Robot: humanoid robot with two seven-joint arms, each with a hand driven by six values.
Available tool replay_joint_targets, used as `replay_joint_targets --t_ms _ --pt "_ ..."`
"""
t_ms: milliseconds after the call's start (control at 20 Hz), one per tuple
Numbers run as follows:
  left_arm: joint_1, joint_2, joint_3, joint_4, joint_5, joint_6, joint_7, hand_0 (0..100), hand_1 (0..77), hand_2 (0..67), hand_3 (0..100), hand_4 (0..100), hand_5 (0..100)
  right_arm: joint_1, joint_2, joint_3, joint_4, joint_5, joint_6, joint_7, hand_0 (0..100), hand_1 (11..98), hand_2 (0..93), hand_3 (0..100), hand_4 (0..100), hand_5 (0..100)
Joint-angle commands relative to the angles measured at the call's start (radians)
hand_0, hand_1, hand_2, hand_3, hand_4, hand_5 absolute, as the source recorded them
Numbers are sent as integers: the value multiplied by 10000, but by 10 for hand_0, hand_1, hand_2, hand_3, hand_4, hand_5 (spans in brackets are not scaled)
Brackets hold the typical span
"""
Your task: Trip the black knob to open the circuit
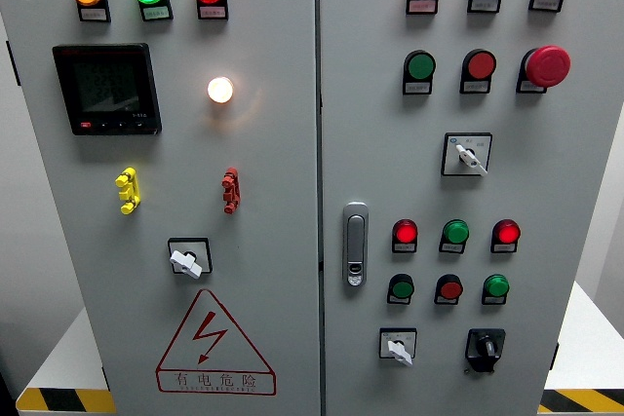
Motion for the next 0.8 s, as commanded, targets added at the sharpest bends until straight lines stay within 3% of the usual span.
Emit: replay_joint_targets --t_ms 0,100,750 --pt "-5 -14 0 0 0 0 1 0 0 194 261 99 86 329 26 -6 -135 335 1 -199 994 508 0 899 1000 1000" --pt "-5 1 0 0 0 0 1 0 0 194 261 99 86 513 72 -21 -227 703 1 -491 1000 511 0 904 1000 1000" --pt "-5 1 0 0 0 0 1 0 0 194 261 99 86 2062 72 40 -1132 1104 1 -722 1000 523 0 917 1000 1000"
